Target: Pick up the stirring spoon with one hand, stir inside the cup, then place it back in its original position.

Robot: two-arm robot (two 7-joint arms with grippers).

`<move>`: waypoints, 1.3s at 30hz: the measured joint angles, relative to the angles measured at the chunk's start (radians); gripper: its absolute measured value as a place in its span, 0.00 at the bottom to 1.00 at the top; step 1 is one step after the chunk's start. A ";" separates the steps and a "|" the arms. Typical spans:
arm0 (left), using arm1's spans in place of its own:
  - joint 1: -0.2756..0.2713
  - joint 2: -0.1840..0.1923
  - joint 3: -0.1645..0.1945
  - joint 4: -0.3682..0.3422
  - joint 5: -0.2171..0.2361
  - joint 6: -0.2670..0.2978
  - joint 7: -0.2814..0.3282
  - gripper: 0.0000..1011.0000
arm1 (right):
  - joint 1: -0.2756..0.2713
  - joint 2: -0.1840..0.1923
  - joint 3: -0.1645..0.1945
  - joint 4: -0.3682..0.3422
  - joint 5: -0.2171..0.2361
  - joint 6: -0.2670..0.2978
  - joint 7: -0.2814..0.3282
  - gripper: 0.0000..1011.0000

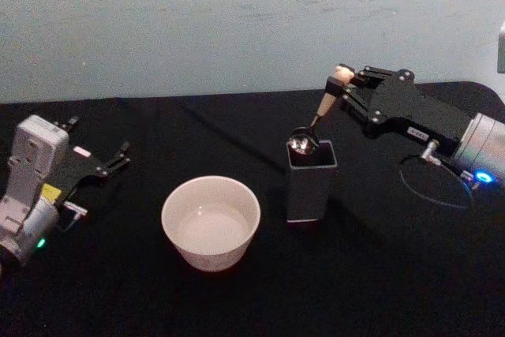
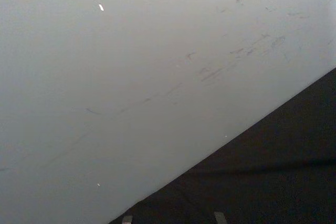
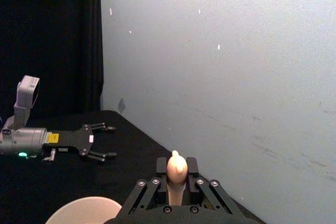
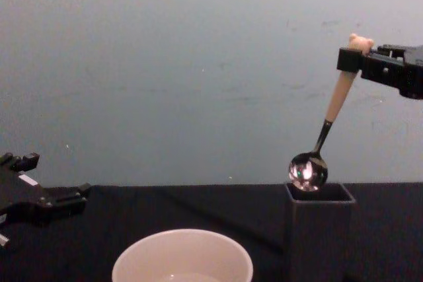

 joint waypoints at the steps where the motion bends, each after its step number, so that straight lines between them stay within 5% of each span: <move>1: 0.000 0.000 0.000 0.000 0.000 0.000 0.000 0.99 | -0.001 0.001 0.000 0.000 -0.001 0.000 0.000 0.21; 39: 0.000 0.000 0.000 0.000 0.000 0.000 0.000 0.99 | 0.036 -0.032 -0.080 0.132 -0.091 0.081 0.004 0.21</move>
